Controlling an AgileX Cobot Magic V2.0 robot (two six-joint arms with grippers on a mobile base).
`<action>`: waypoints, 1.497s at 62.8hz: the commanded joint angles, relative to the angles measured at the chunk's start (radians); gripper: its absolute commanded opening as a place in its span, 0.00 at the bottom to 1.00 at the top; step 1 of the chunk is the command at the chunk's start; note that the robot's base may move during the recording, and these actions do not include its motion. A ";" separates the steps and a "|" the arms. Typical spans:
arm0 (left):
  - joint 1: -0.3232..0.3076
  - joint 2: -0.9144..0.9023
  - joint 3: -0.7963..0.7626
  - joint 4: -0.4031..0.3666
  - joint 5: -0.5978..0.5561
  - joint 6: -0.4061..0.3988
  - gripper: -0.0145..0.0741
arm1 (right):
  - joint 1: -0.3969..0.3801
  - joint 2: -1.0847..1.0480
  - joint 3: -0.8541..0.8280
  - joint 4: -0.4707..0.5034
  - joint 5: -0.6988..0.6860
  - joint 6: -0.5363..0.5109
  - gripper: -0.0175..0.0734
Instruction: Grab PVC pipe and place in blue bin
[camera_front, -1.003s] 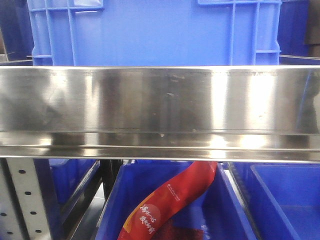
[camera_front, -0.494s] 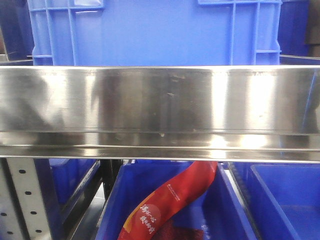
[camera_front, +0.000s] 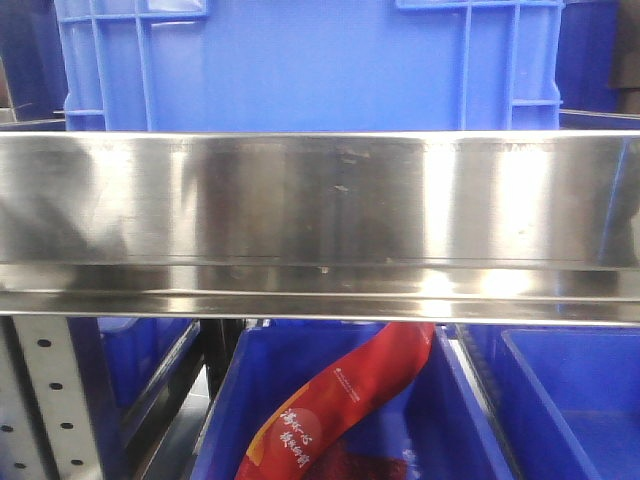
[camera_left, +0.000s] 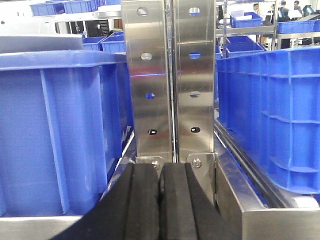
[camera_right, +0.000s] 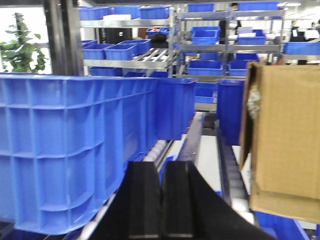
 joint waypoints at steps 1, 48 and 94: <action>0.005 -0.001 -0.001 -0.008 -0.026 -0.008 0.04 | 0.000 -0.004 -0.007 -0.010 0.008 -0.001 0.01; 0.005 -0.001 -0.001 -0.008 -0.026 -0.008 0.04 | 0.000 -0.004 -0.007 -0.010 0.036 -0.001 0.01; 0.005 -0.001 -0.001 -0.008 -0.026 -0.008 0.04 | 0.000 -0.004 -0.007 -0.008 0.125 -0.001 0.01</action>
